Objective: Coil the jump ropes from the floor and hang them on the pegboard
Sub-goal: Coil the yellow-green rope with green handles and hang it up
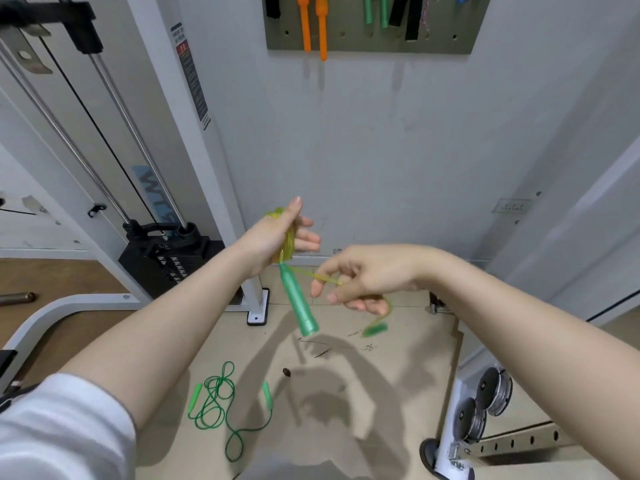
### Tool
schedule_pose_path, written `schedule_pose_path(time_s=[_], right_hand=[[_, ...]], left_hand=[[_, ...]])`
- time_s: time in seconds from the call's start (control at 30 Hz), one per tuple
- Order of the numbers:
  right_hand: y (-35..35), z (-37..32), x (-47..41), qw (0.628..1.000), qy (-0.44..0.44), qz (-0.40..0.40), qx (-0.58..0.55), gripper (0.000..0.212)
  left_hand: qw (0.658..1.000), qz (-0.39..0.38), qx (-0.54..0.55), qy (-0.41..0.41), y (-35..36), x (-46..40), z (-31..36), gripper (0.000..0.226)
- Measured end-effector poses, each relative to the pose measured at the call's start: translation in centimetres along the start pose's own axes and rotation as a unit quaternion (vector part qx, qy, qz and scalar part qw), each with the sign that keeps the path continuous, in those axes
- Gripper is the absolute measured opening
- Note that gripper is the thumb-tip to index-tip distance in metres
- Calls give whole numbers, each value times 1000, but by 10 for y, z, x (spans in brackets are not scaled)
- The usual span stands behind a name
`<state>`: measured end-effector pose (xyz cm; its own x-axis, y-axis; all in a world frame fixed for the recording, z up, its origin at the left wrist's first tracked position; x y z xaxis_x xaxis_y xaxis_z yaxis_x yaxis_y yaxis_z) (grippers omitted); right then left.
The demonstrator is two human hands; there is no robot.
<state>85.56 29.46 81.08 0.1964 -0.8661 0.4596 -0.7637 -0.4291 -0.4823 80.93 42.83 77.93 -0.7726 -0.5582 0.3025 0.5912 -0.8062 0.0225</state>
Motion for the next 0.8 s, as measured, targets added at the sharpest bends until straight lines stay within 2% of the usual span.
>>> schedule_pose_path(time_s=[0.03, 0.1, 0.2, 0.27, 0.33, 0.4, 0.47, 0.53, 0.57, 0.63, 0.67, 0.73, 0.8], right_hand=[[-9, -9, 8, 999, -31, 24, -10, 17], [-37, -19, 20, 986, -82, 135, -50, 16], [-79, -4, 28, 926, -93, 345, -120, 22], [-87, 11, 27, 902, -68, 414, -105, 25], [-79, 23, 22, 908, -38, 414, -62, 28], [-63, 31, 16, 933, -12, 357, -37, 32], [-47, 34, 14, 953, 19, 303, -17, 36], [-37, 38, 15, 968, 50, 246, 30, 17], [-31, 37, 16, 978, 67, 191, 53, 10], [-18, 37, 25, 993, 96, 52, 50, 23], [-15, 32, 32, 996, 87, 9, 34, 29], [-24, 16, 43, 999, 24, 30, 4, 26], [-49, 5, 49, 985, -44, 161, -38, 13]], left_hand=[[998, -35, -35, -39, 7, 4, -10, 77], [980, -150, -92, -90, 33, 21, -18, 95], [949, -298, -71, -80, 73, 43, -8, 116], [923, -383, 11, -43, 92, 51, 9, 113], [902, -425, 72, 13, 100, 56, 30, 101], [922, -369, 96, 63, 97, 51, 44, 83], [958, -254, 103, 88, 86, 37, 49, 59], [975, -160, 127, 89, 73, 23, 45, 42], [979, -118, 141, 85, 65, 14, 39, 37], [989, -44, 105, 93, 52, 2, 27, 31], [993, -18, 63, 100, 48, -1, 22, 29], [997, -22, -8, 78, 52, 1, 11, 36], [993, -101, -60, 28, 68, 12, 2, 60]])
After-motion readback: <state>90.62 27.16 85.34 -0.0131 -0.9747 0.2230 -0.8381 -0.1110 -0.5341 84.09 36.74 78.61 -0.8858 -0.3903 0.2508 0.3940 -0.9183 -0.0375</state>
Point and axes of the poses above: each hand's wrist, its own x-axis away from the middle knuckle, its own y-axis out of the palm, z = x × y, the point moved 6 cm from there along -x, towards the middle knuckle, and after that the axes turned 6 degrees about x, right-handed, at the moved point
